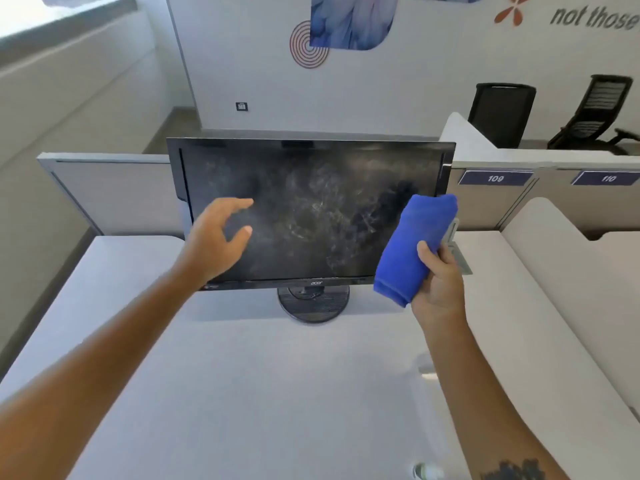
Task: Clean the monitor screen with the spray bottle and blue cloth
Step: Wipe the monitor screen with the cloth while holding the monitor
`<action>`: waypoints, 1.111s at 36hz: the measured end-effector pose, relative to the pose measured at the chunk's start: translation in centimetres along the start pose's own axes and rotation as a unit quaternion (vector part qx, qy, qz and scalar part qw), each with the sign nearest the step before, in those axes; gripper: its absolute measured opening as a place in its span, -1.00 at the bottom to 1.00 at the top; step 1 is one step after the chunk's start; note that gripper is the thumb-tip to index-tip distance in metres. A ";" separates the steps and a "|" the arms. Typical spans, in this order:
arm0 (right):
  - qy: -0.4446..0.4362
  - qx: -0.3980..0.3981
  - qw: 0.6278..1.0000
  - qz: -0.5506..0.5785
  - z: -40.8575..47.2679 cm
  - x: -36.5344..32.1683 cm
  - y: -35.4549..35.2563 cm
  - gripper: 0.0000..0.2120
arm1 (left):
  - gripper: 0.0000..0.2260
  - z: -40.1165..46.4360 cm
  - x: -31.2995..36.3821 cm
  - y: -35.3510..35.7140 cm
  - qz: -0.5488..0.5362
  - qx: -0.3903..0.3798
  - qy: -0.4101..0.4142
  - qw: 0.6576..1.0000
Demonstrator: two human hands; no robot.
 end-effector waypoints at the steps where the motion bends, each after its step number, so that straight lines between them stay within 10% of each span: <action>1: -0.028 0.013 0.999 0.007 0.7 -1.1 0.5 -0.59 | -0.62 1.8 -0.7 -1.6 0.030 0.018 0.035 0.999; 10: -0.267 0.158 0.934 -0.176 6.4 -6.0 6.3 -0.50 | -0.52 13.4 -7.5 -8.1 0.171 -0.129 0.069 0.974; 16: -0.395 0.150 0.798 -0.430 10.2 -3.4 8.7 -0.53 | -0.36 14.6 -8.2 -7.2 0.210 -0.242 0.050 0.946; 23: -0.493 0.216 0.703 -0.466 11.9 -0.5 10.3 -0.63 | -0.51 14.1 -7.8 -7.1 0.061 -0.221 -0.065 0.971; 31: -0.516 0.058 0.624 -0.584 9.9 8.0 19.2 -0.63 | -0.38 14.8 -8.8 -7.4 -0.111 -0.204 -0.137 0.963; 40: -0.548 -0.126 0.407 -0.720 7.1 13.5 27.1 -0.41 | -0.16 15.1 -9.0 -7.1 -0.146 -0.218 -0.129 0.956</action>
Point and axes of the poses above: each hand's wrist, its own z-axis towards the middle knuckle, its own y-axis out of the palm, x = y × z, the point moved 4 cm from there along z, towards the middle knuckle, and after that the axes turned 11 degrees about y, right-handed, at the moved point
